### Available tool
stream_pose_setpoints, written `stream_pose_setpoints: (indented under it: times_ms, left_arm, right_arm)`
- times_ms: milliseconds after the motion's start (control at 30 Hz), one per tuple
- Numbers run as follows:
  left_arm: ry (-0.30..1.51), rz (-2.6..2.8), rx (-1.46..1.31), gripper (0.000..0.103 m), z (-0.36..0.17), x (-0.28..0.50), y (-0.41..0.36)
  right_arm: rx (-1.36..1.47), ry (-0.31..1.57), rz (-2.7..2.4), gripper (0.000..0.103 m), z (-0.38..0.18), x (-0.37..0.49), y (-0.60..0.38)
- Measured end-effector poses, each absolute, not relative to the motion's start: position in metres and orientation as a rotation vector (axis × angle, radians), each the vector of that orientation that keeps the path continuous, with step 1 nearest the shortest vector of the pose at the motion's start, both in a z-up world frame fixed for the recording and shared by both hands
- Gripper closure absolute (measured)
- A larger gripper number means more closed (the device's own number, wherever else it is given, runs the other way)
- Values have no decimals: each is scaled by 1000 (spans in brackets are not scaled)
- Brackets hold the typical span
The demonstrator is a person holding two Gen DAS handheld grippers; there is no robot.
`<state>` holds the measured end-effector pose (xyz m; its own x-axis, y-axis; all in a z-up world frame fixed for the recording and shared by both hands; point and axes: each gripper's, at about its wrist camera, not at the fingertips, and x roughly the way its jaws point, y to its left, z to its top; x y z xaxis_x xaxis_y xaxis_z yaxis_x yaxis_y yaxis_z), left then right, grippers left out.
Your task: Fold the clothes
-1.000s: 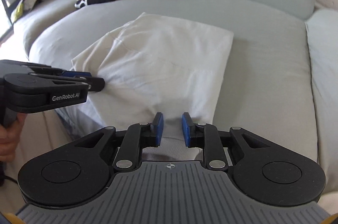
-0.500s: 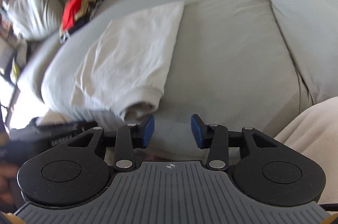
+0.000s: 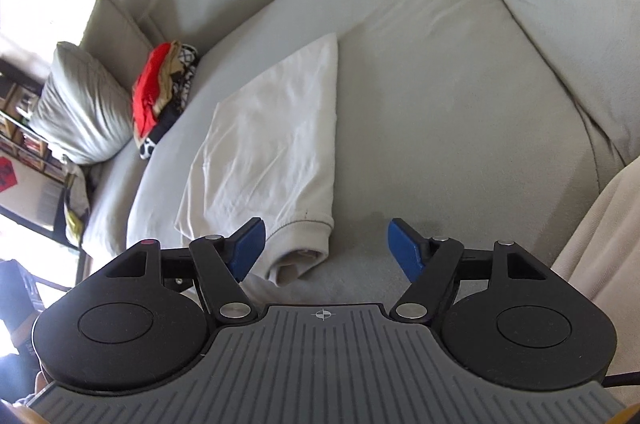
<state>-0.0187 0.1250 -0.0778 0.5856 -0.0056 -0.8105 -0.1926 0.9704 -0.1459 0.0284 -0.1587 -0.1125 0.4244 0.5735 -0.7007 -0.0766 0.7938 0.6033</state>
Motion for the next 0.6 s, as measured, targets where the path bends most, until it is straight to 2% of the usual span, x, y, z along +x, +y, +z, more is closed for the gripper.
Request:
stream_pose_setpoints:
  times_ms: [367, 600]
  left_arm:
    - [838, 122, -404, 27, -60, -4, 186]
    - [851, 157, -591, 28, -68, 25, 242]
  right_arm:
    - [623, 1077, 418, 30, -120, 70, -151]
    - [699, 1101, 426, 30, -133, 103, -144]
